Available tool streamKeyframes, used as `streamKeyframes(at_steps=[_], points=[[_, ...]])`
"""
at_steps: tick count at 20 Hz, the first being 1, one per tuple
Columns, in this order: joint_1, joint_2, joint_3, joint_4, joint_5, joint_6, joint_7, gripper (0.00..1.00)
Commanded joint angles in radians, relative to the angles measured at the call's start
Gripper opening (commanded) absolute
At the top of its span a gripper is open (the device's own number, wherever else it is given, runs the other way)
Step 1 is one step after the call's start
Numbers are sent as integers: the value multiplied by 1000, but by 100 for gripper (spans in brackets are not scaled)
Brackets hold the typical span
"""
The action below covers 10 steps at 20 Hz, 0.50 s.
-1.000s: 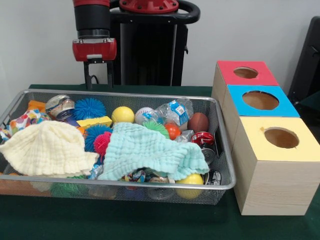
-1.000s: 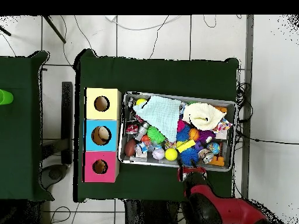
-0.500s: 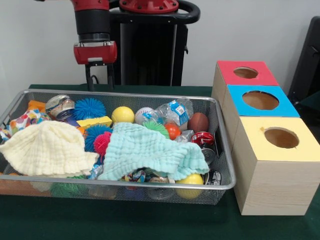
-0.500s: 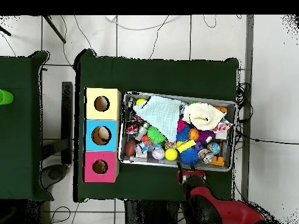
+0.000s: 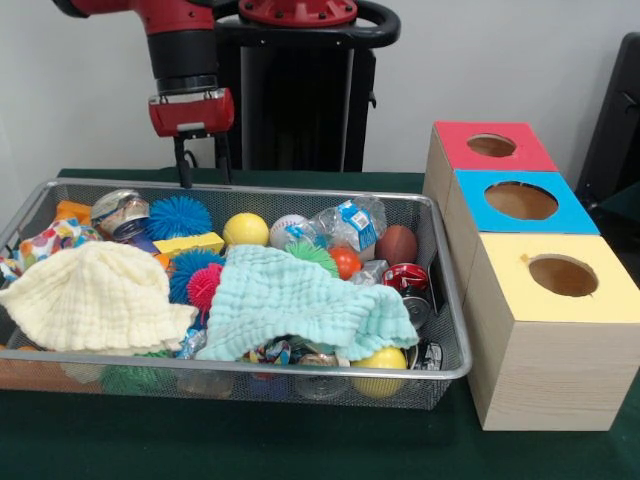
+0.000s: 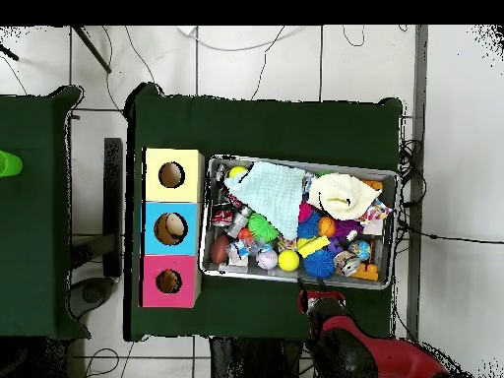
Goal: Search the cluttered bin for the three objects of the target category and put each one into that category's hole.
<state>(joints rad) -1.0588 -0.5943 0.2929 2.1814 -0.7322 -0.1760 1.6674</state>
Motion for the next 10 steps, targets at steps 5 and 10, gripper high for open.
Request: streamKeyframes(at_steps=[5, 10], points=[[-16, 17, 117, -85, 95, 237, 76, 100], [7, -106, 148, -61, 197, 368, 59, 100]])
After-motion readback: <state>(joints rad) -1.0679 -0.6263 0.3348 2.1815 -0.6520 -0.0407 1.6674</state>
